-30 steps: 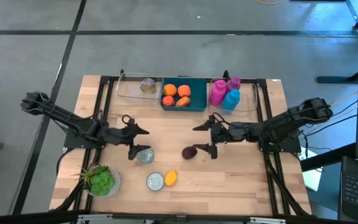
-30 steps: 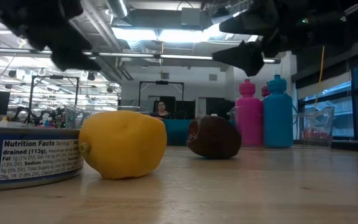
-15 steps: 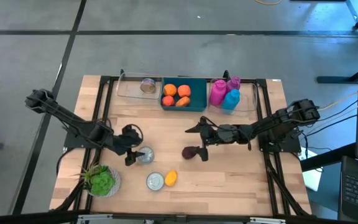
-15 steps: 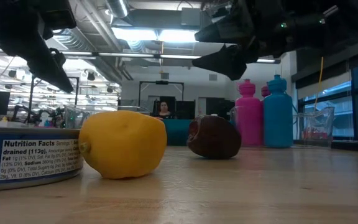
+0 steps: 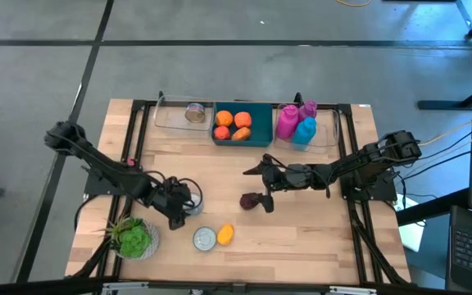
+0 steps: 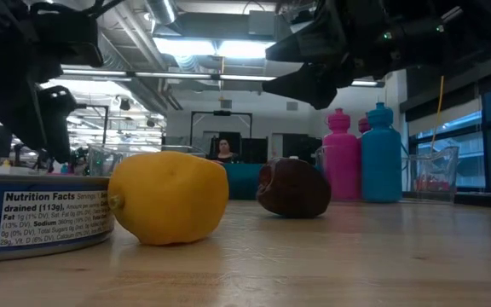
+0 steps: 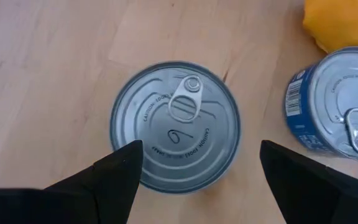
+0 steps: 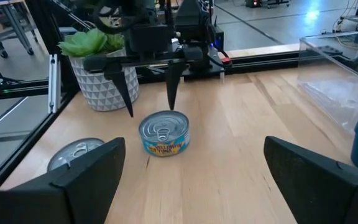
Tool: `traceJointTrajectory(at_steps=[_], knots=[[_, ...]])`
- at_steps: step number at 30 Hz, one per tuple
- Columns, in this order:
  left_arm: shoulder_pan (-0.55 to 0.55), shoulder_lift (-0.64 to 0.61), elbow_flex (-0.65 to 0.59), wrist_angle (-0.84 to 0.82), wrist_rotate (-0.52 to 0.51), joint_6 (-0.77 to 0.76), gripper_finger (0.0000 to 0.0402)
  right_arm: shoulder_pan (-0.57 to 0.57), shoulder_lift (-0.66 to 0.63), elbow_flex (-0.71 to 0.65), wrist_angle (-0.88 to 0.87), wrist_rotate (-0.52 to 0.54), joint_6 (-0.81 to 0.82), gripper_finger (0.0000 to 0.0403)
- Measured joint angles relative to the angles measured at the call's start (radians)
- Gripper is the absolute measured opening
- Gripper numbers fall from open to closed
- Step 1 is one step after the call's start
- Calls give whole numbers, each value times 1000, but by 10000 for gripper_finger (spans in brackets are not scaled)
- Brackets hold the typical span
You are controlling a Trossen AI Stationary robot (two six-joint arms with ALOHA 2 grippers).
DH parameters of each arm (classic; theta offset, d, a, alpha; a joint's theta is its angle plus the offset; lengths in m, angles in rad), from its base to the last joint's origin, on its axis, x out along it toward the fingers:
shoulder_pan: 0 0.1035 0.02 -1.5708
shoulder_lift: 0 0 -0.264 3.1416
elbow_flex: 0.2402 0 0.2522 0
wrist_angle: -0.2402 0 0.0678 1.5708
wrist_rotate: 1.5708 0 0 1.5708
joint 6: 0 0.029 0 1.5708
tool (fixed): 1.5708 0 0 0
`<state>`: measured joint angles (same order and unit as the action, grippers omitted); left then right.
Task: Pick & Place Food Item
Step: Put the top yellow blue tuna can into the left transparent bin
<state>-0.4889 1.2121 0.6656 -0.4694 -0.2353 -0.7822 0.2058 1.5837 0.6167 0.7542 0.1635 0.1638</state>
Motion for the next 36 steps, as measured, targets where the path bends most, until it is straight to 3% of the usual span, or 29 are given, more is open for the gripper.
traceJointTrajectory(at_steps=[15,22,36], knots=[[6,32,30,-11,-35,8,185,0,0,0,-16,-26,-16,382],[43,37,30,-40,-24,0,175,0,0,0,-16,-26,-42,382],[159,92,30,-59,100,39,167,0,0,0,-33,-26,-64,382]])
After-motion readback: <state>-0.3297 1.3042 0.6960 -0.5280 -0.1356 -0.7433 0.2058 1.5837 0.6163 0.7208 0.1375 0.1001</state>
